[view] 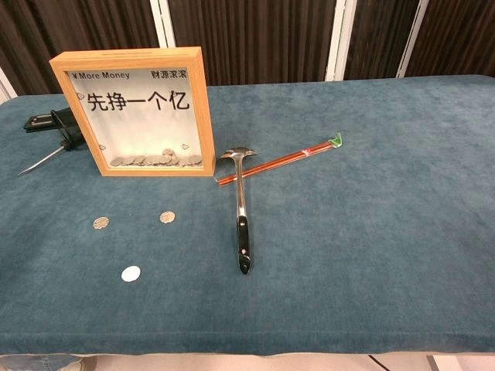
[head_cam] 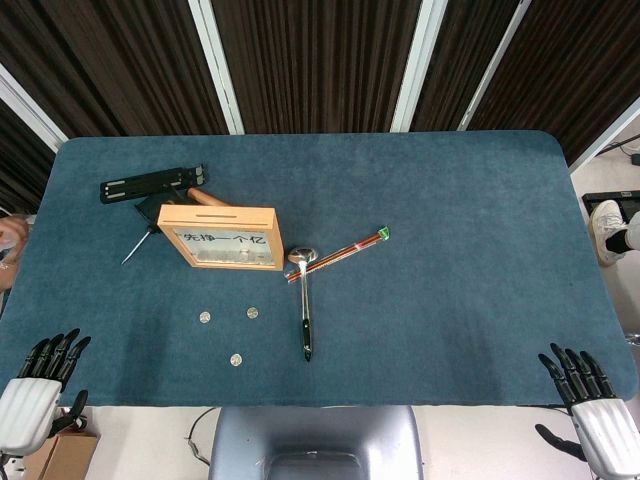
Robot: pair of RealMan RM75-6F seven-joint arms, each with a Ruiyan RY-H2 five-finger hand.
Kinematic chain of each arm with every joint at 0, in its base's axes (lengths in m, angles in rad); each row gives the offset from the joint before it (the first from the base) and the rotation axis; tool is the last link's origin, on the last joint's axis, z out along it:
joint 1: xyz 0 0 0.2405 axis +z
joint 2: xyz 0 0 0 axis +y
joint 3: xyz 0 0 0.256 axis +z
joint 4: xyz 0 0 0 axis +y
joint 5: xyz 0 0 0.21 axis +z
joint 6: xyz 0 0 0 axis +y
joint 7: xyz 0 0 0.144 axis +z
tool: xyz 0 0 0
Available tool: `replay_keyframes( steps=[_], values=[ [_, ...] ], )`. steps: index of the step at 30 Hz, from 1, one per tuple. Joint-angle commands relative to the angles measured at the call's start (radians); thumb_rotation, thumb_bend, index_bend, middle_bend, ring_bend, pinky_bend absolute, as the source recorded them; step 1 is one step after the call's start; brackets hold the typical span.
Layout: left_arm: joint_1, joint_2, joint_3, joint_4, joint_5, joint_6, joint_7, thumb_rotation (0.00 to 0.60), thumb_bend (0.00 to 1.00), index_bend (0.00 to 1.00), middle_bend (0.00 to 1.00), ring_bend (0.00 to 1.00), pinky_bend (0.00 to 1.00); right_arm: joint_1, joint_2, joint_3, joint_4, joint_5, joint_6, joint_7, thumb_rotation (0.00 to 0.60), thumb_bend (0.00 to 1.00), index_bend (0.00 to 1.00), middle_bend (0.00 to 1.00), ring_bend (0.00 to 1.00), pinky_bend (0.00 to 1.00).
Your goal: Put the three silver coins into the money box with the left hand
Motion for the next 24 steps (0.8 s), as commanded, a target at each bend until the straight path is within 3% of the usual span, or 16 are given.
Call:
replay_keyframes(
  steps=[1, 4, 6, 9, 11, 14, 19, 24],
  values=[
    [-0.001, -0.001, 0.002, -0.001, 0.002, -0.004, -0.001, 0.6, 0.41, 0.0, 0.0, 0.01, 0.09, 0.002, 0.001, 0.0, -0.004, 0.003, -0.006, 0.001, 0.6, 0.05, 0.0, 0.0, 0.0, 0.0],
    [-0.014, -0.013, 0.018, 0.008, 0.033, -0.025, -0.019, 0.6, 0.4, 0.0, 0.01, 0.01, 0.1, 0.004, 0.0, 0.002, -0.007, 0.003, -0.011, -0.007, 0.6, 0.05, 0.0, 0.0, 0.0, 0.0],
    [-0.019, -0.053, 0.019, 0.031, 0.057, -0.022, -0.037, 0.6, 0.4, 0.0, 0.07, 0.06, 0.16, 0.007, -0.001, 0.002, -0.011, 0.004, -0.018, -0.009, 0.6, 0.05, 0.0, 0.0, 0.0, 0.0],
    [-0.03, -0.136, 0.007, 0.08, 0.089, -0.011, -0.033, 0.6, 0.4, 0.09, 0.38, 0.38, 0.53, 0.011, 0.0, 0.001, -0.011, 0.006, -0.03, -0.015, 0.6, 0.05, 0.0, 0.0, 0.0, 0.0],
    [-0.04, -0.197, -0.009, 0.1, 0.084, -0.022, -0.015, 0.6, 0.41, 0.21, 0.68, 0.68, 0.79, 0.013, 0.001, 0.003, -0.014, 0.011, -0.035, -0.013, 0.6, 0.05, 0.0, 0.0, 0.0, 0.0],
    [-0.067, -0.246, -0.032, 0.064, 0.025, -0.095, 0.017, 0.6, 0.41, 0.31, 0.96, 0.96, 0.99, 0.015, 0.003, 0.005, -0.02, 0.014, -0.037, -0.01, 0.6, 0.05, 0.0, 0.0, 0.0, 0.0],
    [-0.116, -0.34, -0.107, 0.036, -0.087, -0.175, 0.099, 0.6, 0.41, 0.33, 1.0, 1.0, 1.0, 0.02, 0.005, 0.004, -0.024, 0.023, -0.057, -0.013, 0.6, 0.05, 0.0, 0.0, 0.0, 0.0],
    [-0.154, -0.459, -0.169, 0.1, -0.157, -0.193, 0.18, 0.6, 0.4, 0.4, 1.0, 1.0, 1.0, 0.021, 0.008, 0.007, -0.031, 0.034, -0.065, -0.015, 0.6, 0.05, 0.0, 0.0, 0.0, 0.0]
  ],
)
